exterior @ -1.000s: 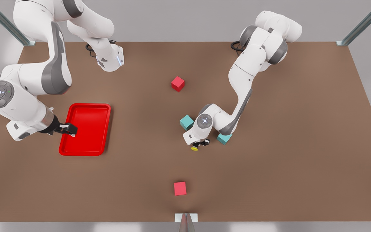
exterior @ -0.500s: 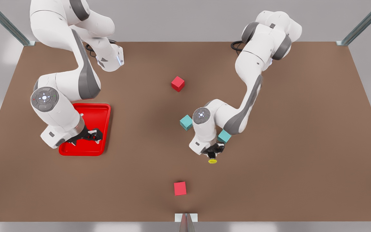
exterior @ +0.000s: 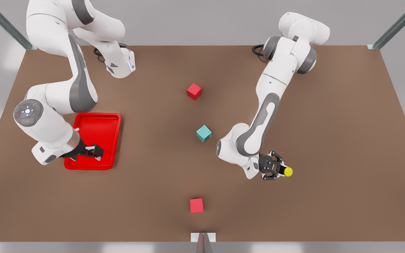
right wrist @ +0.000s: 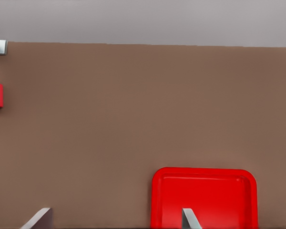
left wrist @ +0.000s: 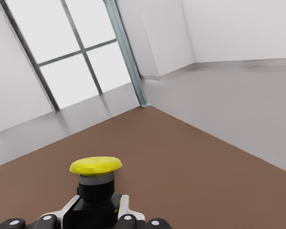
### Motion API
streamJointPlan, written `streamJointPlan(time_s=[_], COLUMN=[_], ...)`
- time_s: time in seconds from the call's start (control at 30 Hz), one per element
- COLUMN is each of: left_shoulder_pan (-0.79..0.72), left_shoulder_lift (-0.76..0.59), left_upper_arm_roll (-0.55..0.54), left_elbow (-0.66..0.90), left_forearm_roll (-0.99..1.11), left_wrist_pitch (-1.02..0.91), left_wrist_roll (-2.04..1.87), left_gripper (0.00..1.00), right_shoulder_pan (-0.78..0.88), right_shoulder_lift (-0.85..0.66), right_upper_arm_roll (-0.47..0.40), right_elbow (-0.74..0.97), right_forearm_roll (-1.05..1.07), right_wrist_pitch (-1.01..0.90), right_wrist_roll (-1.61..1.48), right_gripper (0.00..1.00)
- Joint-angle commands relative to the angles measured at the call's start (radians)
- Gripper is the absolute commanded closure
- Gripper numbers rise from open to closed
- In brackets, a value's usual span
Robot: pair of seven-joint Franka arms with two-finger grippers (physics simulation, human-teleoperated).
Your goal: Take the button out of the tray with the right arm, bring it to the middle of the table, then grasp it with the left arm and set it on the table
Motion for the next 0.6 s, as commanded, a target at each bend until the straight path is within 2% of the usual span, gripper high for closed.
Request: streamJointPlan(time_s=[0.0, 0.3, 0.57], left_shoulder_pan=[0.025, 0.163, 0.183], left_shoulder_lift=[-0.001, 0.002, 0.090], left_upper_arm_roll=[0.001, 0.061, 0.062], left_elbow=[-0.019, -0.267, -0.267], left_forearm_roll=[0.075, 0.238, 0.276], left_wrist_pitch=[-0.024, 0.042, 0.076], left_wrist_roll=[-1.009, -1.056, -1.079], left_gripper=[0.63, 0.63, 0.63], right_shoulder_pan=[-0.015, -0.032, -0.040], right_shoulder_lift=[-0.002, 0.000, 0.000], right_upper_arm_roll=[-0.001, 0.001, 0.005], right_elbow=[0.002, 0.003, 0.003], right_forearm_roll=[0.012, 0.026, 0.020], right_wrist_pitch=[-0.078, -0.079, -0.079], right_wrist_roll=[0.043, 0.040, 0.041], right_gripper=[0.00, 0.00, 0.00])
